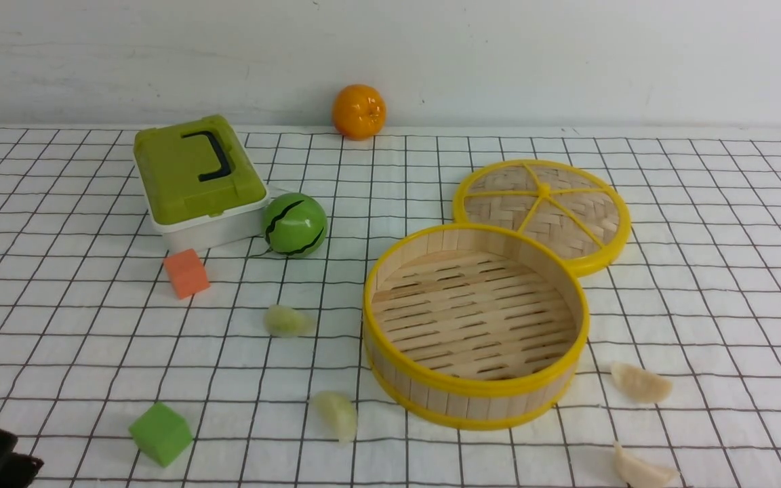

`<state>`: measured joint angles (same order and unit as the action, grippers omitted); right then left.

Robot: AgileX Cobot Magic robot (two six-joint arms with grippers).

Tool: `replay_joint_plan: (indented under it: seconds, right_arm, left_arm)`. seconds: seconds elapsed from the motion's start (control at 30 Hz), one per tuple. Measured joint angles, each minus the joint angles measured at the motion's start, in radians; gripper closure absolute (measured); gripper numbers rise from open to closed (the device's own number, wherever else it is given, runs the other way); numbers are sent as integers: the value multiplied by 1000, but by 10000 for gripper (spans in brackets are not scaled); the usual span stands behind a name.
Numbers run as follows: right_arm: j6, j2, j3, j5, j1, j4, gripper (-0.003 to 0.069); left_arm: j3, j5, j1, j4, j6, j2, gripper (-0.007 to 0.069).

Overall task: Put the dumplings into the steamer on the table with the white tablecloth.
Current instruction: 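Reach for and grasp a dumpling on the table with the left gripper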

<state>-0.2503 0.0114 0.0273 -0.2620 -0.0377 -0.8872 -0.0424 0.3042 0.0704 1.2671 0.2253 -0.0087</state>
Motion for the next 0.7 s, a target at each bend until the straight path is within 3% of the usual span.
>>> replay_joint_plan:
  seconds: [0.1, 0.23, 0.27, 0.3, 0.33, 0.43, 0.53, 0.57, 0.7]
  right_arm:
    - [94, 0, -24, -21, 0, 0, 419]
    - [275, -16, -127, -10, 0, 0, 419]
    - [340, -47, -169, -7, 0, 0, 426]
    - [352, -60, -183, -7, 0, 0, 428]
    - [454, -129, -243, -10, 0, 0, 458]
    - [616, -296, -370, -61, 0, 3, 540]
    - [723, -419, -463, -152, 0, 12, 610]
    - [798, -520, -535, -249, 0, 26, 663]
    - [866, -757, -686, -491, 1, 53, 680]
  left_arm:
    - [-133, 89, 0, -67, -260, 1, 385]
    - [-302, 211, 0, -252, -387, 101, 416]
    - [-354, 251, 0, -357, -393, 157, 452]
    - [-363, 265, 0, -372, -393, 177, 458]
    - [-432, 311, 0, -496, -388, 247, 515]
    - [-559, 411, -17, -697, -353, 390, 627]
    - [-642, 479, -69, -842, -310, 484, 637]
    - [-712, 540, -121, -951, -268, 570, 637]
    - [-839, 648, -246, -1131, -146, 758, 637]
